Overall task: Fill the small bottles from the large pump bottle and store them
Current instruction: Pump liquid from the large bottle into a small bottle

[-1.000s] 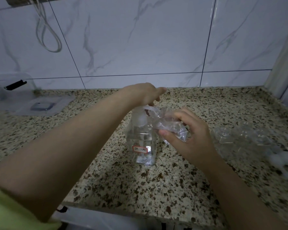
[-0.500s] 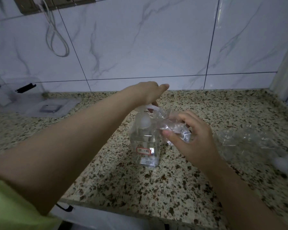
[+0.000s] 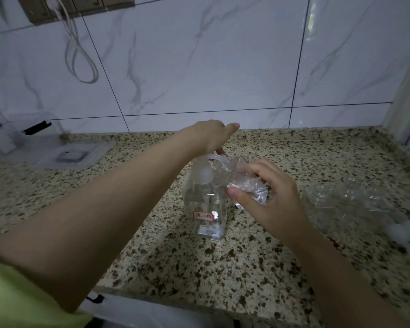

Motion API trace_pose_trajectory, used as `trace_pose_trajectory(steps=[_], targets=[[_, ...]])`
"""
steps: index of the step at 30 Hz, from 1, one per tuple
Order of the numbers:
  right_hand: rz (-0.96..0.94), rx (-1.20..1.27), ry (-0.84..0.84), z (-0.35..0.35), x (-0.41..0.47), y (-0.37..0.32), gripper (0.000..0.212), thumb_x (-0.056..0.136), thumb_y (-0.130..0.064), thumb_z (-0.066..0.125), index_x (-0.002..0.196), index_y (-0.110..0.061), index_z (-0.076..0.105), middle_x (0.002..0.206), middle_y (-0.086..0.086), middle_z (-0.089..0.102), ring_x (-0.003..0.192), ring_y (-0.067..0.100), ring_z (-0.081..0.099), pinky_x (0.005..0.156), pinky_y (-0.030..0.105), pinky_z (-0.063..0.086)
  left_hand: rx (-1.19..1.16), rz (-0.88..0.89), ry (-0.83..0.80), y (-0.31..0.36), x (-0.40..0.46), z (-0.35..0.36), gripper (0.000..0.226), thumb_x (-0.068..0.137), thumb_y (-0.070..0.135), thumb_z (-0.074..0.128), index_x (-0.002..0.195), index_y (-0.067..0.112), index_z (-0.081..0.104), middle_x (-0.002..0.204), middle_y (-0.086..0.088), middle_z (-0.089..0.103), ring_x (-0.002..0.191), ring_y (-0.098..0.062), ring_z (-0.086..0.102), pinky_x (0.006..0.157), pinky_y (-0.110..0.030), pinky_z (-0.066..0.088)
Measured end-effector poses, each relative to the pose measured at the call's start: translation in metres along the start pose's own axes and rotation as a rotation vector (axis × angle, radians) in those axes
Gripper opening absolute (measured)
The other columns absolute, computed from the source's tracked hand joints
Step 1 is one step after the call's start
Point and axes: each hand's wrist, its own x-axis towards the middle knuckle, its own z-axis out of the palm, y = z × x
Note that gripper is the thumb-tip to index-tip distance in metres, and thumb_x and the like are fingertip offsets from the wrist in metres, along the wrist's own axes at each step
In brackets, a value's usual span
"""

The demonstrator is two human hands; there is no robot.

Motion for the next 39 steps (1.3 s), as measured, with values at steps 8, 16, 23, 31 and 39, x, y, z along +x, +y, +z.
trace_pose_trajectory(steps=[8, 16, 23, 31, 39], targets=[[-0.001, 0.010, 0.002, 0.0000, 0.0001, -0.0010, 0.040, 0.087, -0.038, 0.073, 0.113, -0.008, 0.071, 0.102, 0.001, 0.069, 0.096, 0.016, 0.065, 0.083, 0.036, 0.054, -0.012, 0.010, 0.000, 0.0001, 0.0031, 0.0027, 0.064, 0.102, 0.061, 0.023, 0.132, 0.015, 0.056, 0.111, -0.006, 0.073, 0.106, -0.026, 0.062, 0.105, -0.042, 0.040], [-0.001, 0.014, 0.019, -0.0003, 0.0013, -0.0009, 0.039, 0.087, -0.035, 0.074, 0.113, -0.006, 0.070, 0.100, 0.004, 0.069, 0.094, 0.018, 0.065, 0.081, 0.036, 0.054, -0.080, 0.010, 0.007, 0.0002, -0.0033, -0.0056, 0.061, 0.103, 0.057, 0.022, 0.127, 0.017, 0.061, 0.096, 0.001, 0.076, 0.095, -0.018, 0.062, 0.101, -0.040, 0.041], [-0.003, -0.001, 0.020, -0.0005, 0.0017, -0.0002, 0.039, 0.087, -0.035, 0.074, 0.112, -0.004, 0.071, 0.100, 0.004, 0.068, 0.093, 0.018, 0.064, 0.081, 0.030, 0.053, -0.072, 0.029, 0.017, 0.0002, -0.0027, -0.0010, 0.059, 0.104, 0.056, 0.023, 0.127, 0.017, 0.060, 0.100, -0.001, 0.075, 0.103, -0.023, 0.063, 0.099, -0.039, 0.042], [0.024, 0.013, -0.003, -0.0007, 0.0012, -0.0001, 0.037, 0.087, -0.034, 0.075, 0.111, -0.007, 0.071, 0.100, 0.001, 0.068, 0.094, 0.014, 0.064, 0.082, 0.029, 0.053, -0.078, 0.029, 0.012, 0.0006, -0.0021, -0.0010, 0.059, 0.104, 0.055, 0.022, 0.127, 0.015, 0.060, 0.102, -0.002, 0.075, 0.103, -0.023, 0.064, 0.101, -0.037, 0.042], [0.056, 0.005, -0.010, -0.0001, 0.0000, -0.0010, 0.040, 0.087, -0.041, 0.072, 0.112, -0.009, 0.071, 0.101, -0.002, 0.069, 0.096, 0.018, 0.066, 0.082, 0.044, 0.054, -0.037, -0.021, 0.003, -0.0003, -0.0031, -0.0001, 0.061, 0.104, 0.055, 0.021, 0.129, 0.015, 0.060, 0.111, -0.004, 0.073, 0.108, -0.025, 0.061, 0.092, -0.036, 0.040]])
